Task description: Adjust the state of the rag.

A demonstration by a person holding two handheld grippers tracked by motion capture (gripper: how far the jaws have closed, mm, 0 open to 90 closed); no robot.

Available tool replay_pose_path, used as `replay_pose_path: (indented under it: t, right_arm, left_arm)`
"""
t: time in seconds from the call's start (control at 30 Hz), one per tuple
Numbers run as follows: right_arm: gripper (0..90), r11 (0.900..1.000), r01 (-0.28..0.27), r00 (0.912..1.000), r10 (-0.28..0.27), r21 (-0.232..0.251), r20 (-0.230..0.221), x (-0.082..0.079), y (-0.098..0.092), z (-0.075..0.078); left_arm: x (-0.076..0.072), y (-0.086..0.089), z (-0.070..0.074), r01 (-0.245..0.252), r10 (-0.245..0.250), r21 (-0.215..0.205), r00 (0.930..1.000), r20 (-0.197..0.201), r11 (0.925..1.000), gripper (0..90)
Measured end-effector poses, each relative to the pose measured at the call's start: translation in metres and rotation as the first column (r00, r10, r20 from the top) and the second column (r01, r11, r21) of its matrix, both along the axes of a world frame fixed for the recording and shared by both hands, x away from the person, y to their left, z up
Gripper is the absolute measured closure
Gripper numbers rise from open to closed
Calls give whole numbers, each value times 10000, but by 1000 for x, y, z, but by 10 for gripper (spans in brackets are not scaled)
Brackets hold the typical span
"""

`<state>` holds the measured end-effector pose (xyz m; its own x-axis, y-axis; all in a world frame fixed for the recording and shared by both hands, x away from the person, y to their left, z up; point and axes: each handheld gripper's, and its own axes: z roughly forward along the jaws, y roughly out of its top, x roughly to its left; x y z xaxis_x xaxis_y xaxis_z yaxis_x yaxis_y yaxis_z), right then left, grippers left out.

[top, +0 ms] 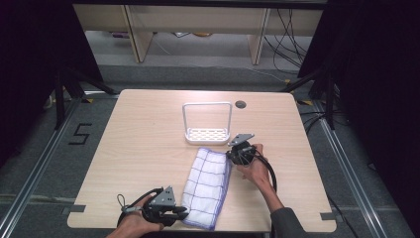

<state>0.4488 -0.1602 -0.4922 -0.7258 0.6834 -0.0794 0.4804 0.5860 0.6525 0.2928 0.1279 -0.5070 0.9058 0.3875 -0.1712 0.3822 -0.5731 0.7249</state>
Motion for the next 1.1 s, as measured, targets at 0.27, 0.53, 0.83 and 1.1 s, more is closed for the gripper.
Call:
replay_pose_path:
  t: [0.27, 0.53, 0.83, 1.1]
  right_arm:
    - [585, 9906, 864, 9961, -839, 1061, -285, 0, -15, 14]
    - [474, 9619, 2102, 9776, -2082, 1749, -302, -9, -30, 28]
    - [447, 9604, 2468, 9681, -2384, 1291, -769, -3, -21, 23]
    - [413, 9576, 2596, 9616, -2444, 1250, -1246, 0, -9, 17]
  left_arm:
    - [4, 9, 14, -170, 154, -489, 9993, -331, 9987, 458]
    - [56, 22, 39, -1694, 1719, -696, 9846, 313, 9831, 398]
    - [124, 6, 26, -2443, 2427, 275, 9687, 530, 9693, 405]
    - [156, -17, 20, -2672, 2657, 327, 9630, 447, 9631, 400]
